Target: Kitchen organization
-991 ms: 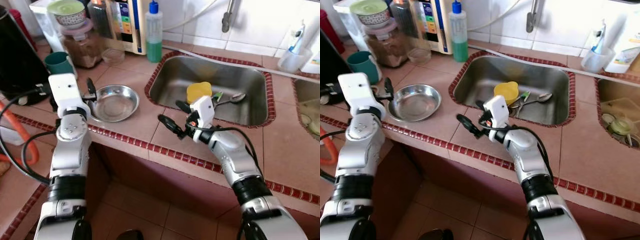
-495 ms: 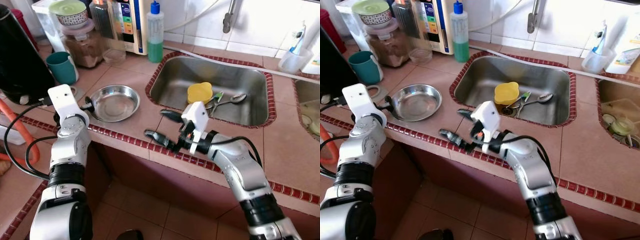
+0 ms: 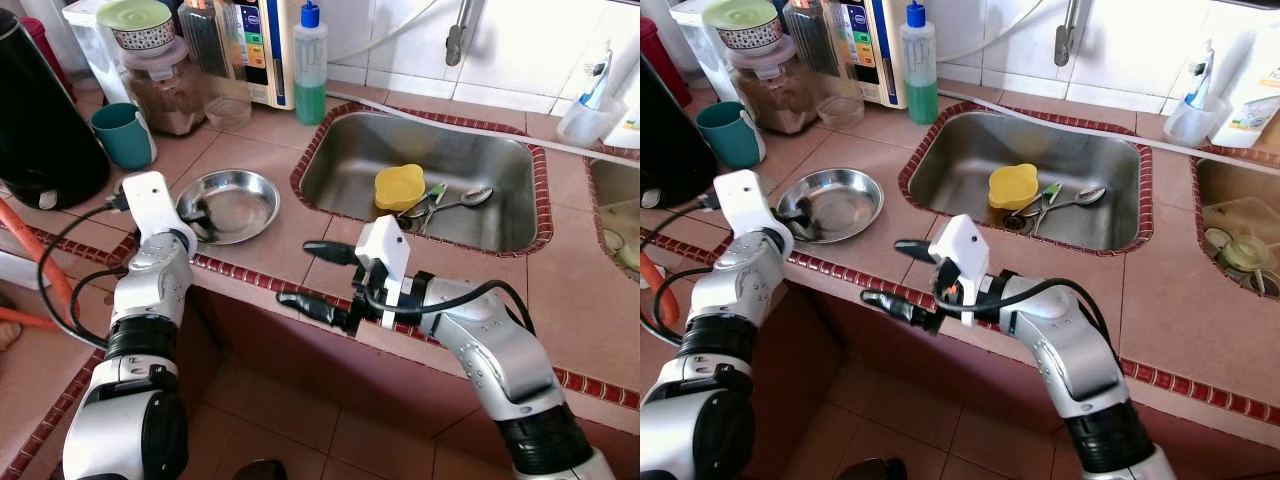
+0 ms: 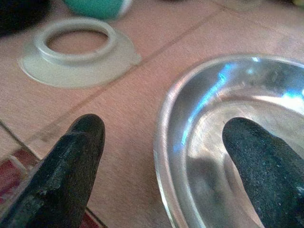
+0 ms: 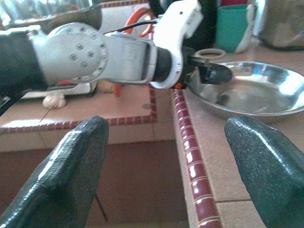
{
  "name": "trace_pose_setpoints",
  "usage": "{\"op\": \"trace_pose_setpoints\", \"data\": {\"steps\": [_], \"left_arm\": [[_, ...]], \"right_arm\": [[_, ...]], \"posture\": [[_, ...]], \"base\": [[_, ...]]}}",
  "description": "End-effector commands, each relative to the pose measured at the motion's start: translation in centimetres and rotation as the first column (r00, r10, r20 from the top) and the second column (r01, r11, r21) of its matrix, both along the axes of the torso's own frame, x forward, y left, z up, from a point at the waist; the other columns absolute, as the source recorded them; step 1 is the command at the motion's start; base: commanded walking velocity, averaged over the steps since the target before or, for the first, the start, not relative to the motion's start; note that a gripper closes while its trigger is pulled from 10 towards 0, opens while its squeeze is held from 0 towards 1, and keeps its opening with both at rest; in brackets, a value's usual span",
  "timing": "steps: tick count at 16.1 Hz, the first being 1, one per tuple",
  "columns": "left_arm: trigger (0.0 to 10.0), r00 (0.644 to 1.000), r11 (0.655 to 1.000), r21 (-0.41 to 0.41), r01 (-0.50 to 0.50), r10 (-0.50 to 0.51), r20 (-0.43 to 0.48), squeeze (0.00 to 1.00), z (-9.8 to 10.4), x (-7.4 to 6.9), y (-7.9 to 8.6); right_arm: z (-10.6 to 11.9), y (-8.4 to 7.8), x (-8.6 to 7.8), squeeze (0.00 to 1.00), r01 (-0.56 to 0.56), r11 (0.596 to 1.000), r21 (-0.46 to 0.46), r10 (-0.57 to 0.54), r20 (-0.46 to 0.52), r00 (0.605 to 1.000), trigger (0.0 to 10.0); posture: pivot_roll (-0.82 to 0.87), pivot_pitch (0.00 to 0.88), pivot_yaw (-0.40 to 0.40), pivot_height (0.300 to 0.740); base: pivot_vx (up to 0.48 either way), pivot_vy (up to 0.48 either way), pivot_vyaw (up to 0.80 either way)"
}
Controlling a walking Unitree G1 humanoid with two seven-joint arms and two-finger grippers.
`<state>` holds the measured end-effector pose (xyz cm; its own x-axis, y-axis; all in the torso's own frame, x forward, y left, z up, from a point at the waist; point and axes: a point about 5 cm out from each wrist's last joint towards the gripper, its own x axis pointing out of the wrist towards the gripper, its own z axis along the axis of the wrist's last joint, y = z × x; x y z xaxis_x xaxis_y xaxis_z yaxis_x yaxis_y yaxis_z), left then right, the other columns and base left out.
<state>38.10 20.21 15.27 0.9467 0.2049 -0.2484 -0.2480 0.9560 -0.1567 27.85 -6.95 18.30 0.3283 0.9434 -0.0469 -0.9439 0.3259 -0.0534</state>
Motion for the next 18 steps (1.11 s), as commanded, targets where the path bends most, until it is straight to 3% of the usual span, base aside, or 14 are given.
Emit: {"op": "trace_pose_setpoints", "data": {"steps": [1,3,4,5,13,18], "left_arm": [[10.0,0.999,0.999,-0.015,0.036,-0.037,-0.022,0.0,0.0,0.2,-0.5],[10.0,0.997,0.997,-0.03,0.07,-0.071,-0.034,0.0,-0.3,0.3,-1.0],[0.9,0.996,0.996,-0.041,0.077,-0.078,-0.038,0.0,-0.5,0.3,-1.1],[0.0,0.996,0.996,-0.053,0.077,-0.079,-0.039,0.0,-0.6,0.3,-1.2],[0.0,0.998,0.991,-0.124,0.051,-0.055,-0.025,0.0,-0.5,0.6,-1.0],[0.0,0.999,0.993,-0.11,0.033,-0.035,-0.018,0.0,-0.6,0.5,-0.8]], "right_arm": [[0.4,0.3,-0.7,0.0,-0.048,0.999,0.012,0.048,-0.005,0.999,10.0],[0.6,0.2,-0.8,0.0,-0.054,0.998,0.022,0.054,-0.017,0.998,10.0],[0.7,0.0,-0.7,0.0,-0.042,0.999,0.018,0.042,-0.017,0.999,10.0],[0.7,-0.1,-0.6,0.0,-0.028,0.999,0.014,0.029,-0.018,0.999,10.0],[0.8,-1.3,0.3,0.0,0.05,0.999,-0.021,-0.05,-0.003,0.999,10.0],[0.6,-1.4,0.7,0.0,0.085,0.996,-0.035,-0.085,0.004,0.996,10.0]], "posture": [[0.03,0.128,0.066,0.74],[0.03,0.128,0.065,0.74],[0.03,0.127,0.065,0.74],[0.02,0.127,0.064,0.74],[0.01,0.119,0.056,0.74],[0.0,0.125,0.049,0.74]], "base": [[0.0,0.0,0.0],[0.0,0.0,0.0],[0.0,0.0,0.0],[0.0,0.0,0.0],[0.0,0.0,0.0],[0.0,0.0,0.0]]}}
